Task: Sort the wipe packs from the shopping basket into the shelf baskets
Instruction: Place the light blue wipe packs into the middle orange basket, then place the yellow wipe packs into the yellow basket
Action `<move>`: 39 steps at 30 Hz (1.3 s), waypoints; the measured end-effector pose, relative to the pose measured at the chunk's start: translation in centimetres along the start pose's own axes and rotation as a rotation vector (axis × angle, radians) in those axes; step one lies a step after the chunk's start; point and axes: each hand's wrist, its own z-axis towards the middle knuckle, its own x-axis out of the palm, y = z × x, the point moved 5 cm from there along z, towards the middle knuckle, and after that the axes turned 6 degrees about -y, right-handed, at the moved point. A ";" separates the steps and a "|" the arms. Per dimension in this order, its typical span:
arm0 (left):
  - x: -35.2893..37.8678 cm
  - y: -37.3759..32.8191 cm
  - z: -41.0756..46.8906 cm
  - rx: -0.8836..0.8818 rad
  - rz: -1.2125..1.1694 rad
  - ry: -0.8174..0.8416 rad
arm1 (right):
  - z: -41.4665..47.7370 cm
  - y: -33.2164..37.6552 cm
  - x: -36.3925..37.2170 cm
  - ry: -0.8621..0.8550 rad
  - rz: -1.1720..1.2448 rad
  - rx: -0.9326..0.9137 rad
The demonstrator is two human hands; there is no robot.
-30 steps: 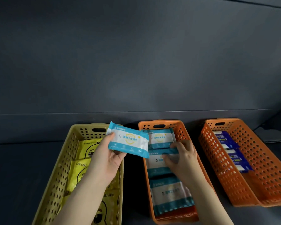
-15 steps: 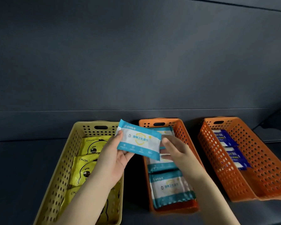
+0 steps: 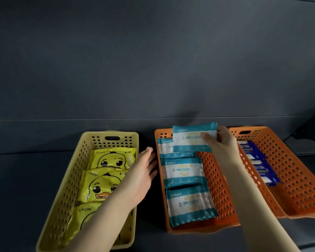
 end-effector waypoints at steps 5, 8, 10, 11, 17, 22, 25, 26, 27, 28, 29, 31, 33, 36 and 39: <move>0.1 -0.2 -0.2 -0.076 -0.050 0.058 | 1.5 -3.3 4.3 0.084 -0.161 0.059; -0.4 -0.2 0.0 -0.113 -0.088 0.069 | 1.3 -4.0 5.3 0.048 -0.303 0.023; -0.5 -0.2 0.0 -0.123 -0.093 0.078 | 0.8 -3.6 5.3 -0.019 -0.352 -0.036; -0.4 -0.1 0.0 -0.125 -0.089 0.082 | 0.6 -3.3 5.5 -0.040 -0.379 -0.091; -0.3 -0.2 0.0 -0.134 -0.093 0.075 | -0.5 -3.4 7.4 0.140 -0.538 -0.278; -0.3 -0.3 -0.2 -0.143 -0.106 0.063 | 0.1 -3.9 7.5 0.173 -0.525 -0.230; 0.0 -0.4 -0.3 -0.122 -0.020 0.059 | -0.1 -3.7 7.2 0.219 -0.533 -0.270; 0.0 -0.4 -0.3 -0.110 0.051 0.057 | -0.2 -3.6 6.9 0.226 -0.538 -0.280; 0.1 -0.4 -0.5 -0.089 0.159 0.056 | -0.6 -3.2 6.2 0.215 -0.541 -0.280; 0.3 -0.3 -0.9 -0.052 0.305 0.064 | -1.1 -2.9 5.3 0.183 -0.546 -0.286; 0.5 -0.3 -1.3 0.000 0.478 0.081 | -2.0 -2.4 4.0 0.129 -0.557 -0.310; 0.6 -0.1 -2.5 0.111 0.816 0.121 | -4.8 -1.5 1.2 0.008 -0.569 -0.366; 0.3 0.0 -4.0 0.208 1.003 0.148 | -8.6 -0.9 -1.8 -0.106 -0.534 -0.375; -0.8 0.0 -7.2 0.397 1.194 0.197 | -15.5 -1.1 -5.5 -0.253 -0.534 -0.295; -2.4 0.7 -11.5 0.636 1.229 0.267 | -23.5 -2.0 -7.6 -0.344 -0.545 -0.134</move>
